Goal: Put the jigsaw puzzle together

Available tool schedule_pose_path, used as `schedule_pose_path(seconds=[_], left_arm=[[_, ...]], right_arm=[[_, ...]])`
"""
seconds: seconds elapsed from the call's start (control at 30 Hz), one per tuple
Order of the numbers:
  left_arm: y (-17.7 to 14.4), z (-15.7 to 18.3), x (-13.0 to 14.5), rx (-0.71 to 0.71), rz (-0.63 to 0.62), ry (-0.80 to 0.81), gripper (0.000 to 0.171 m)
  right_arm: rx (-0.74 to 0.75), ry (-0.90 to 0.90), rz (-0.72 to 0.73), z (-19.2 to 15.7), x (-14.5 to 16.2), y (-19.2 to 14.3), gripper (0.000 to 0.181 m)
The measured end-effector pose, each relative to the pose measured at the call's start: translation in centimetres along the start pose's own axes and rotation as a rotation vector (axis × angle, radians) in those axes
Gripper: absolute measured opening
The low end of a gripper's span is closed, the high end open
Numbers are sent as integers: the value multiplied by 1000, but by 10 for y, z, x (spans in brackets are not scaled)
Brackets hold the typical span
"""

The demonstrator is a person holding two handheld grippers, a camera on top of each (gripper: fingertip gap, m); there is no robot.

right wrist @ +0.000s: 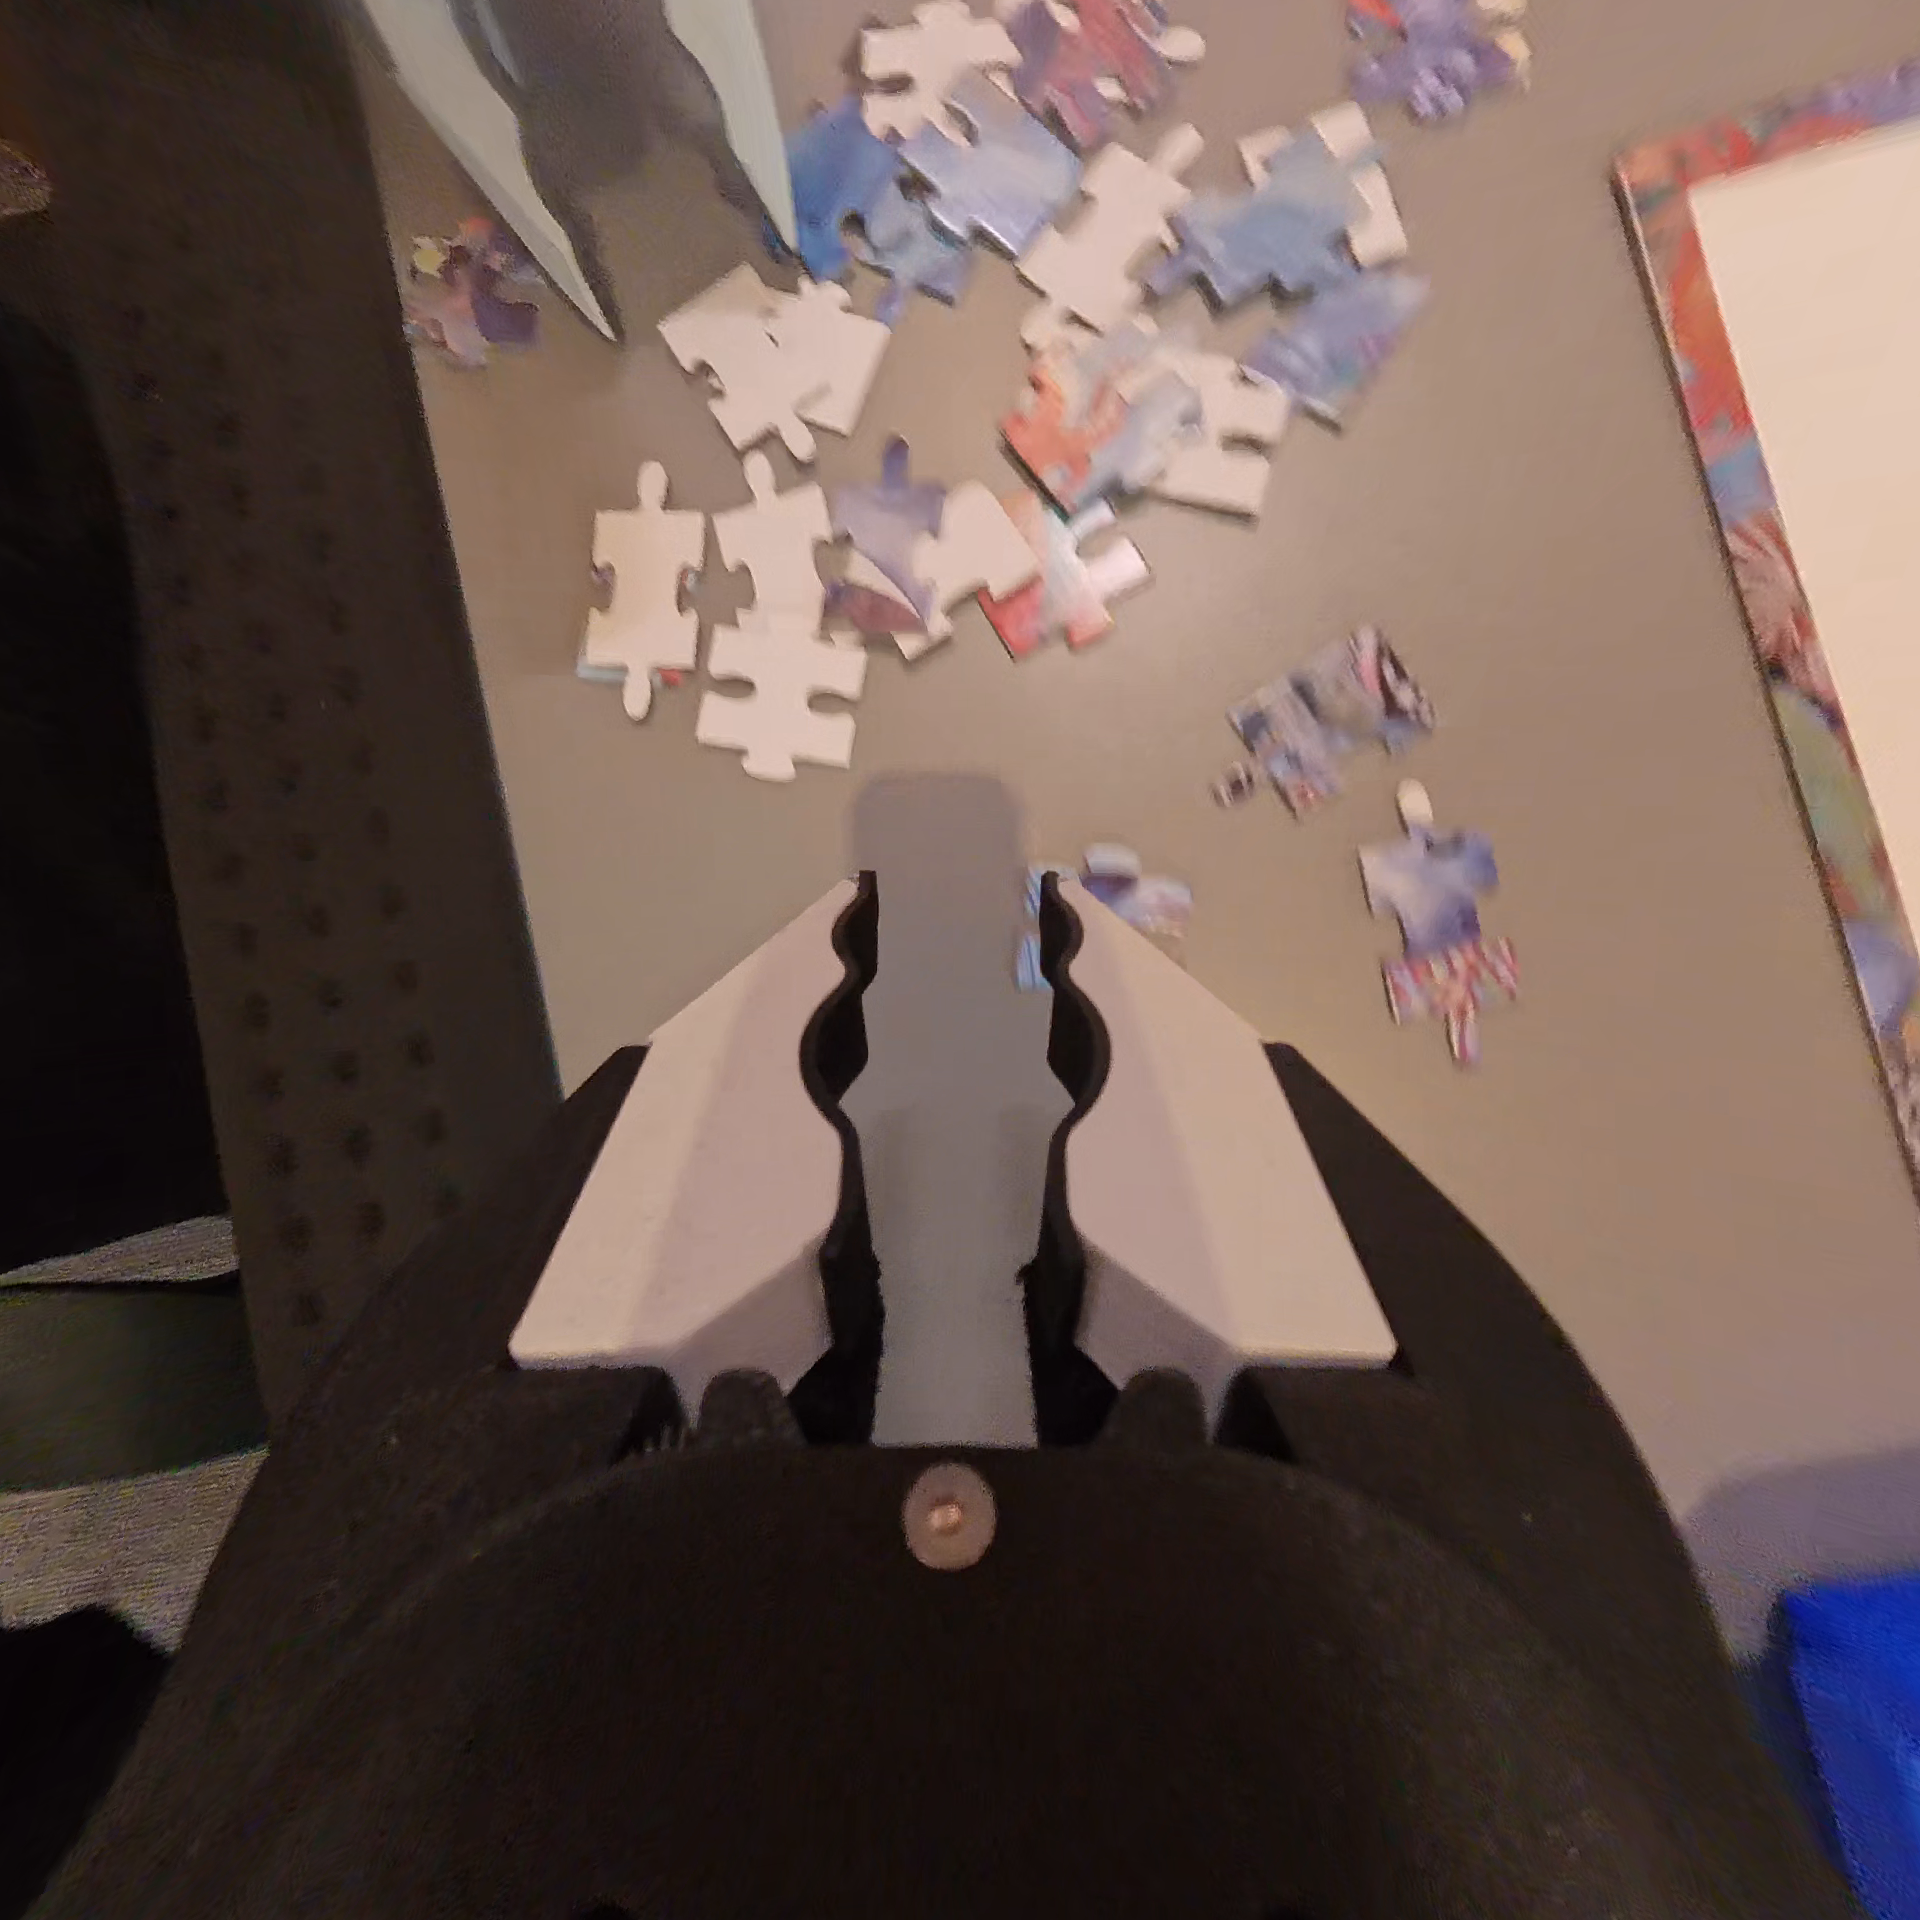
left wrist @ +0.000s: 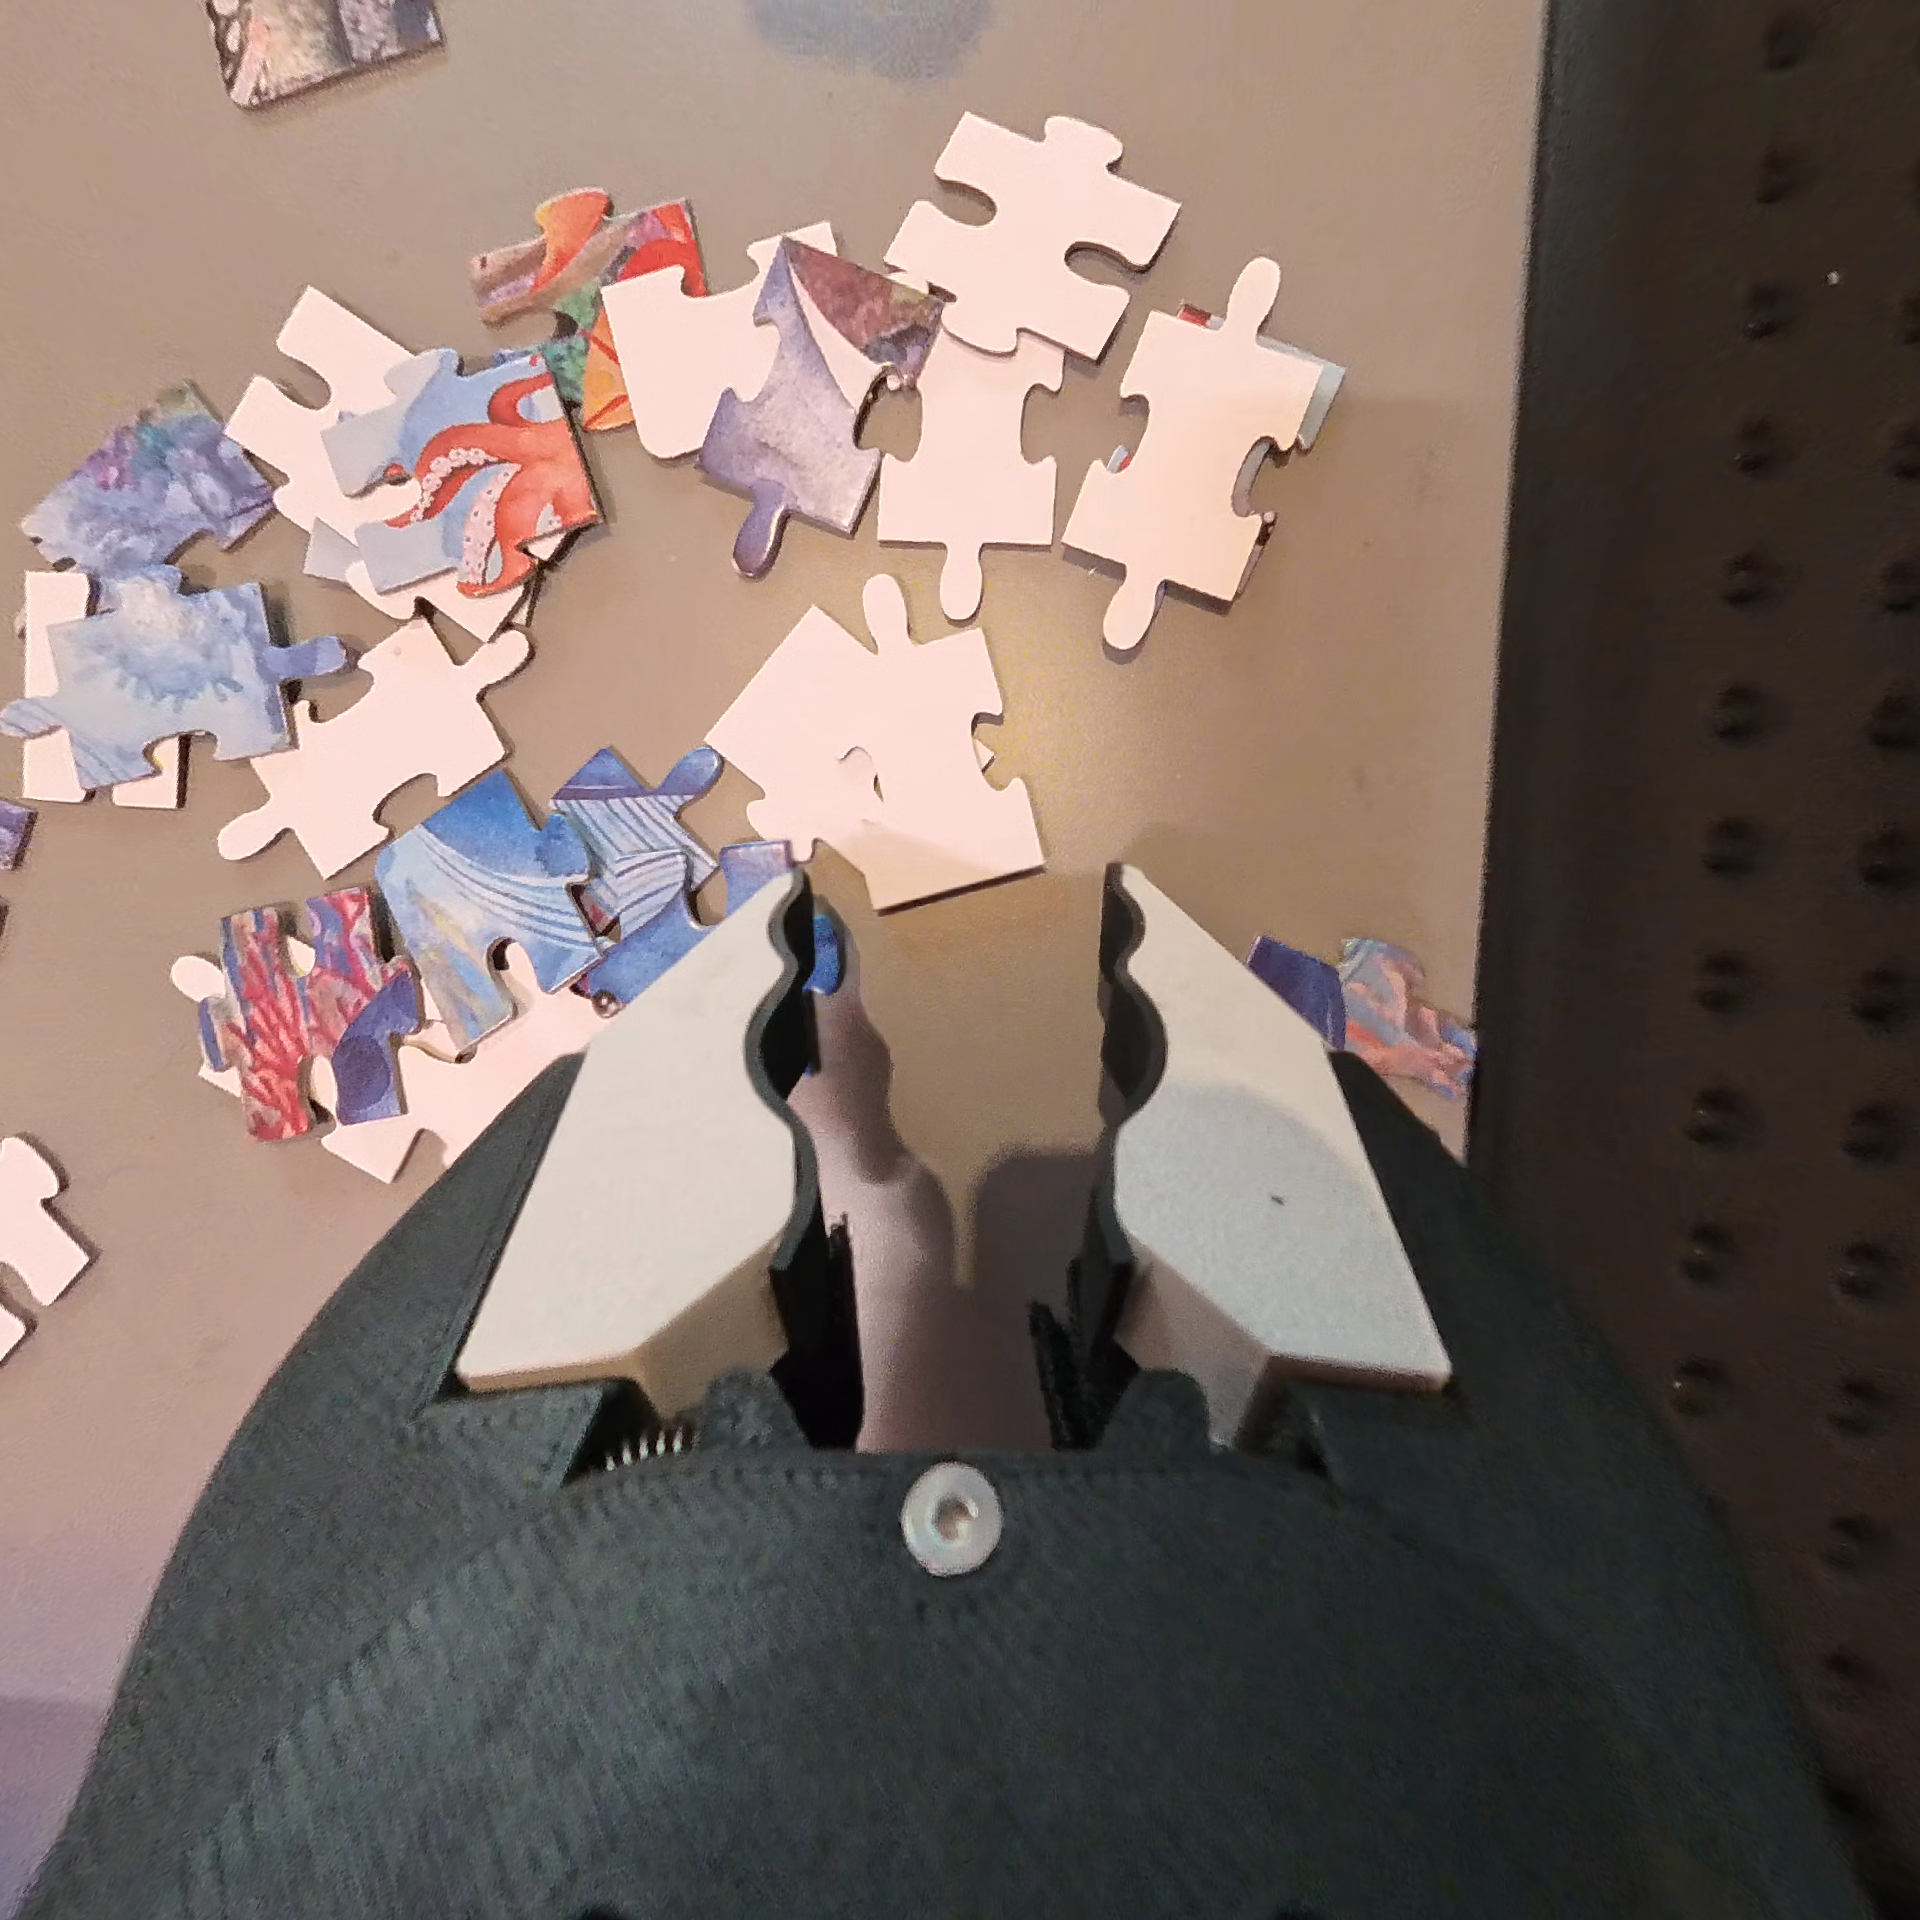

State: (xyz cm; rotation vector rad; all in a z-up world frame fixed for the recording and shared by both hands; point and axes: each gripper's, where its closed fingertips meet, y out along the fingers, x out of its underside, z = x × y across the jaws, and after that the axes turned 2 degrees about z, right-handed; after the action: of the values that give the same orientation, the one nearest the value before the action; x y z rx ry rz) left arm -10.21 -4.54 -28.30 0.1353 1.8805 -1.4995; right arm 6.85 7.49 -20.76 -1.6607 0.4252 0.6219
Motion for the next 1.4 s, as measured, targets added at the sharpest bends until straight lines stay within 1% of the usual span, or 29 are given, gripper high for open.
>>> schedule_pose_path(seconds=[0.07, 0.1, 0.13, 0.23, 0.33, 0.47, 0.6, 0.67, 0.77, 0.9, 0.93, 0.97, 1.0, 1.03, 1.1, 1.13, 1.33, 1.4], left_arm=[[4, 3, -1, 1, 2, 2, 53], [5, 6, -4, 10, 19, 7, 44], [7, 8, -6, 11, 29, 16, 40], [10, 4, -11, -33, 54, 28, 14], [13, 10, -16, -9, 88, 42, 0], [15, 10, -20, -8, 110, 35, 0], [15, 11, -21, 6, 124, 27, 0], [14, 10, -21, 7, 126, 25, 3], [15, 9, -20, 9, 115, 28, 11], [17, 10, -22, 19, 117, 35, 19], [18, 8, -22, 5, 114, 41, 23], [18, 7, -23, -5, 112, 49, 27], [18, 4, -24, -24, 112, 63, 35], [18, 1, -25, -47, 106, 85, 39], [19, 2, -27, -46, 93, 122, 37], [20, 2, -28, -43, 88, 140, 36], [25, 11, -33, 18, 106, 185, 20], [26, 11, -34, 3, 115, 195, 15]], right_arm=[[-12, -64, 28, -13, -21, 20, 28], [-32, -92, 45, -22, -31, 31, 28], [-53, -121, 57, -32, -41, 42, 28], [-42, -238, 41, -47, -55, 76, 31], [-56, -321, 68, -63, -67, 97, 31], [-78, -424, 43, -77, -64, 117, 41], [-61, -451, -14, -83, -55, 135, 43], [-42, -436, -34, -78, -54, 142, 45], [-57, -423, -27, -73, -56, 145, 41], [-133, -361, -22, -71, -57, 149, 29], [-140, -357, -15, -69, -58, 150, 26], [-140, -351, -7, -67, -58, 150, 19], [-139, -340, 0, -65, -59, 150, 14], [-145, -332, 7, -64, -60, 151, 14], [-162, -320, 19, -65, -60, 151, 12], [-176, -321, 21, -67, -60, 150, 0], [-201, -316, 50, -72, -58, 149, 0], [-217, -322, 62, -77, -58, 149, 11]])
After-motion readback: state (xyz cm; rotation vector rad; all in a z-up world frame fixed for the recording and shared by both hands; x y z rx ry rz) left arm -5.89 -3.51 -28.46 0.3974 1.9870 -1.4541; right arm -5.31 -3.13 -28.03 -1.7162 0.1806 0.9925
